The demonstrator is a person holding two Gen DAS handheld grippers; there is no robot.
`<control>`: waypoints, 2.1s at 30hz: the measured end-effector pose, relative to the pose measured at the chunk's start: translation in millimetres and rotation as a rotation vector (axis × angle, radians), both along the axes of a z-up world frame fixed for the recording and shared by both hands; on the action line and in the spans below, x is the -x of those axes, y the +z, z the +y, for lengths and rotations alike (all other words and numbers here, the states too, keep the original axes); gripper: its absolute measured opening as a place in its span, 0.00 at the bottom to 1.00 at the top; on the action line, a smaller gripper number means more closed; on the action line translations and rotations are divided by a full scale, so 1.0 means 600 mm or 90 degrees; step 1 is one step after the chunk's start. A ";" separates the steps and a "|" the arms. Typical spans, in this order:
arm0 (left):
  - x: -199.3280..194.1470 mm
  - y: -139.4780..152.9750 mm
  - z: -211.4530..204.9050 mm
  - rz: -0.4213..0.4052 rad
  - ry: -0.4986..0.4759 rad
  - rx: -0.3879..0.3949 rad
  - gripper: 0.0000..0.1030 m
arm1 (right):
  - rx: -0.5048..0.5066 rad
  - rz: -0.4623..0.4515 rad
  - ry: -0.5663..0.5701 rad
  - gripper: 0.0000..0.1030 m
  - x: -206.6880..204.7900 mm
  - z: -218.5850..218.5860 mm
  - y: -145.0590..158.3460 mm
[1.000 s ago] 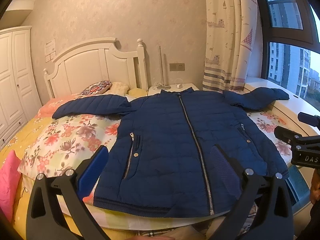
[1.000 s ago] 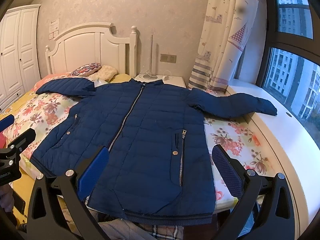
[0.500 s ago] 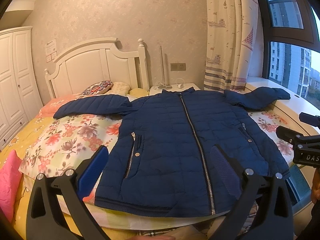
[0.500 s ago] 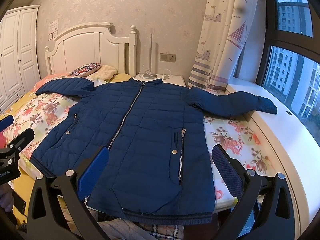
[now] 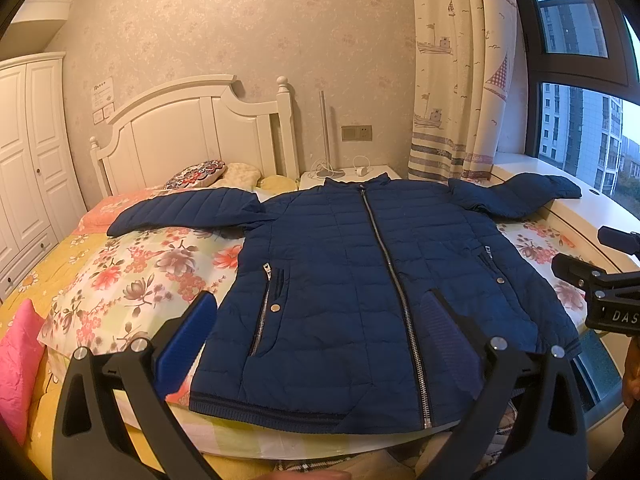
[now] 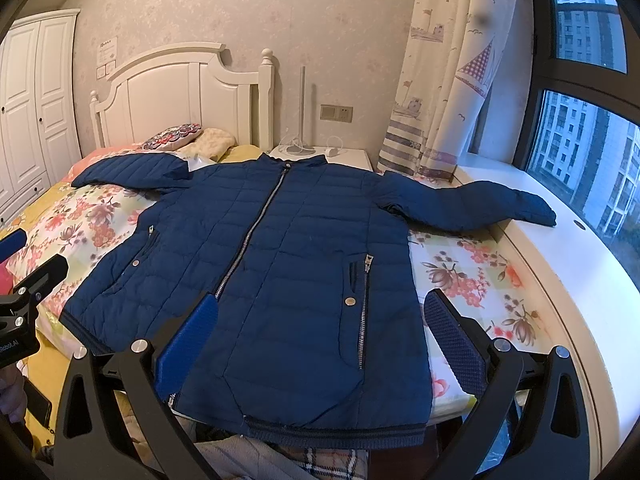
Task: Fold large clothes
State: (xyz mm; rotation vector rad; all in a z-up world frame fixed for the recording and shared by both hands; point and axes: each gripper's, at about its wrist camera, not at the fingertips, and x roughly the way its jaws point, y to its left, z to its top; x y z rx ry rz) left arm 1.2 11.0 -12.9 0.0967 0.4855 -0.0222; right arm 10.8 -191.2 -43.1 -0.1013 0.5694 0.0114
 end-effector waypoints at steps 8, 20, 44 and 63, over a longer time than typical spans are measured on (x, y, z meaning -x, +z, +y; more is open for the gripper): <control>0.000 0.000 -0.001 0.000 0.000 0.000 0.98 | 0.000 0.000 0.000 0.96 0.002 0.002 -0.003; 0.000 0.001 -0.002 0.001 0.000 -0.001 0.98 | -0.002 0.007 0.004 0.96 0.000 0.005 -0.010; -0.446 -0.134 0.062 0.193 0.038 -0.073 0.98 | -0.109 0.126 -0.231 0.96 -0.283 -0.264 -0.119; -0.652 -0.249 0.152 0.312 0.033 0.028 0.98 | -0.187 0.127 -0.432 0.48 -0.587 -0.529 -0.152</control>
